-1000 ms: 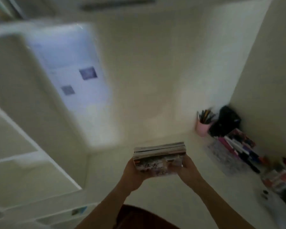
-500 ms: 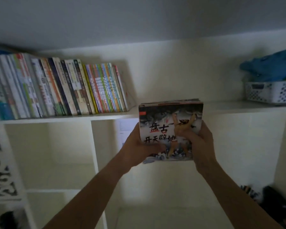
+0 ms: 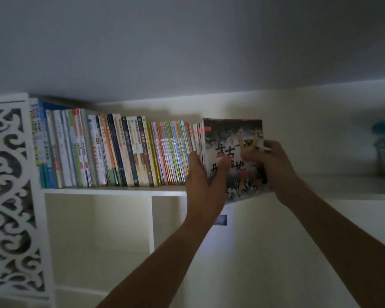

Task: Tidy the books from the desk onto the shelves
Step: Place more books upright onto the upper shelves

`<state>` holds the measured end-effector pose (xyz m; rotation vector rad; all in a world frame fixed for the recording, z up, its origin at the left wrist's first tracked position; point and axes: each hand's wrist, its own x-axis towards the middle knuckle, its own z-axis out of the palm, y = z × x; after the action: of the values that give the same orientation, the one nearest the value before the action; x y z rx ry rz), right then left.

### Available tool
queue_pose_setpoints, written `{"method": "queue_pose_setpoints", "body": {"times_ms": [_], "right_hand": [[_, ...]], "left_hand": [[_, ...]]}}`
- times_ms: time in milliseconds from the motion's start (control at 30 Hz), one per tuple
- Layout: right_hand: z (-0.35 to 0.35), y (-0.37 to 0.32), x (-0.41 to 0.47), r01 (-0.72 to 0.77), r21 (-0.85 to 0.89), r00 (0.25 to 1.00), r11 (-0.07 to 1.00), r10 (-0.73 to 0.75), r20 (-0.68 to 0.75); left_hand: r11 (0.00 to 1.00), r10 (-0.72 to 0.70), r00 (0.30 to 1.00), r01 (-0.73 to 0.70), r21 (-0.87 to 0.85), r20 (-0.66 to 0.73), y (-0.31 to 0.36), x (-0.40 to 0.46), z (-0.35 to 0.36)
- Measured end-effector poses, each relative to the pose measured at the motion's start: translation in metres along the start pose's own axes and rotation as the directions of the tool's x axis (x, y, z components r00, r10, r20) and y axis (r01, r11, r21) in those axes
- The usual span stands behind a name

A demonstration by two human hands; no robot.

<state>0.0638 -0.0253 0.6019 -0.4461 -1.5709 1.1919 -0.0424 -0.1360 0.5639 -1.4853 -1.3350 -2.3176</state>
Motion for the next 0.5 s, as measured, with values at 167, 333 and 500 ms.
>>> {"method": "queue_pose_setpoints", "body": {"times_ms": [167, 333, 500], "right_hand": [[0.041, 0.005, 0.031, 0.145, -0.424, 0.967, 0.894, -0.219, -0.131], [0.074, 0.032, 0.049, -0.033, -0.162, 0.97, 0.986, 0.071, 0.233], [0.08, 0.048, 0.064, 0.004, -0.24, 0.954, 0.971, 0.068, 0.292]], "left_hand": [[0.913, 0.233, 0.952, -0.143, 0.383, -0.2, -0.045, 0.054, 0.01], [0.867, 0.242, 0.944, -0.107, 0.487, -0.223, -0.101, 0.068, 0.018], [0.654, 0.278, 0.96, -0.195, 0.731, 0.007, -0.131, 0.072, 0.011]]}}
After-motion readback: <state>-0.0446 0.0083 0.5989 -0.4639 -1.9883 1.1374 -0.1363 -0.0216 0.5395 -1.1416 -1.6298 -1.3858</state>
